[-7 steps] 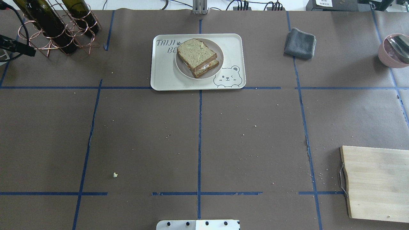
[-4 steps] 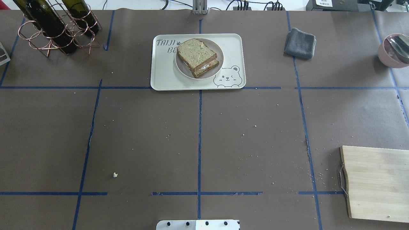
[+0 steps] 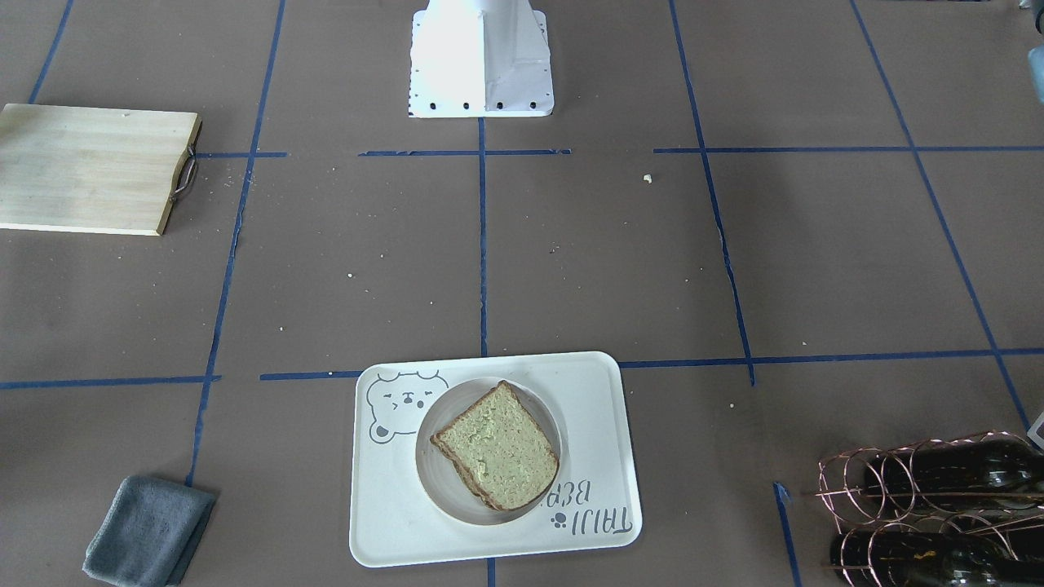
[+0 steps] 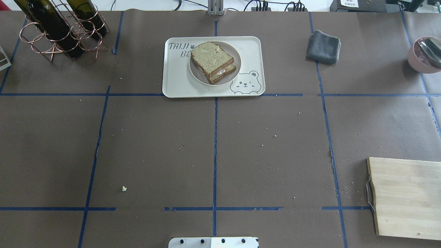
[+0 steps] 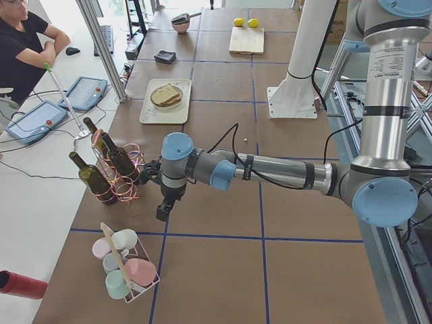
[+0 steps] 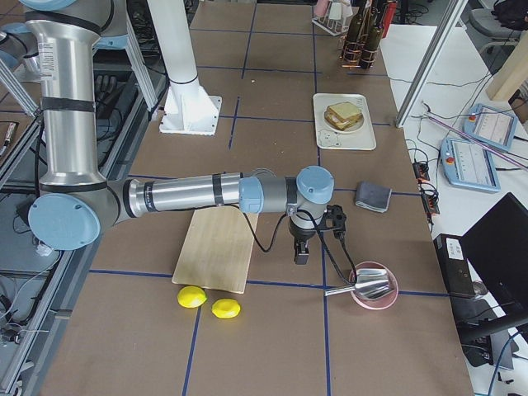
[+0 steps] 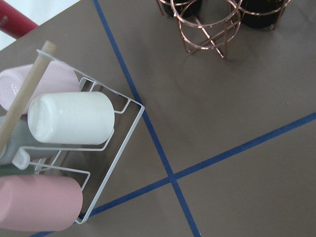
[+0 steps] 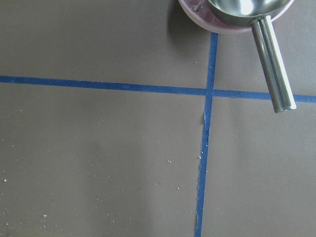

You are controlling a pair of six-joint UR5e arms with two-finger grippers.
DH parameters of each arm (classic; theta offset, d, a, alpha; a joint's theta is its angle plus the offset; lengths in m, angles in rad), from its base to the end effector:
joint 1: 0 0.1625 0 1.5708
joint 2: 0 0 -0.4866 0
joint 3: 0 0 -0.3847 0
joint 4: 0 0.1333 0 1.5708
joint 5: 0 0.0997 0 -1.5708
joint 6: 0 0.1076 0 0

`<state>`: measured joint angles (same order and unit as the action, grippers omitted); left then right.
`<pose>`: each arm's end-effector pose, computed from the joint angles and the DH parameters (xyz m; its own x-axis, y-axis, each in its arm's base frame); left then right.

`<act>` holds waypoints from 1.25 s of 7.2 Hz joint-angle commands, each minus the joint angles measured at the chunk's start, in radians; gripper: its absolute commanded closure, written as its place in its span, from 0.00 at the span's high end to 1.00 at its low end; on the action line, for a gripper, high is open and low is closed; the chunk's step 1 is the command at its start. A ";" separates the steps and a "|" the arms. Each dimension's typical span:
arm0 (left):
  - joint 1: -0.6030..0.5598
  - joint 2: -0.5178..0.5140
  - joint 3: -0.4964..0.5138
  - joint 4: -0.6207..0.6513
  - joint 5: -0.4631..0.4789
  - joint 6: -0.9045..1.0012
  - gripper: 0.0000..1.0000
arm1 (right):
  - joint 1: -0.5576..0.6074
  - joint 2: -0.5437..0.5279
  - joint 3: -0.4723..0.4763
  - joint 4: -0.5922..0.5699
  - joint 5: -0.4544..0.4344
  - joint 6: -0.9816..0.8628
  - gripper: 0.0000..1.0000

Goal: Make sandwich and place on tray

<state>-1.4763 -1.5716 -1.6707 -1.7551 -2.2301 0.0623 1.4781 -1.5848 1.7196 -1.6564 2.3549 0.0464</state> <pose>-0.0197 -0.5068 0.6640 0.7635 0.3051 -0.5692 -0.1384 0.9382 0.3172 0.0128 -0.4810 0.6685 0.7053 -0.0539 0.7069 0.0598 0.9981 0.0164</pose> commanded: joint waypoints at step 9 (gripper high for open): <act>-0.121 0.007 -0.006 0.341 -0.086 0.151 1.00 | 0.100 -0.069 -0.028 0.000 0.040 -0.079 1.00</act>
<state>-1.5964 -1.5645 -1.6765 -1.4146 -2.3158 0.2144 1.5628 -1.6541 1.6995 -1.6571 2.3946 -0.0119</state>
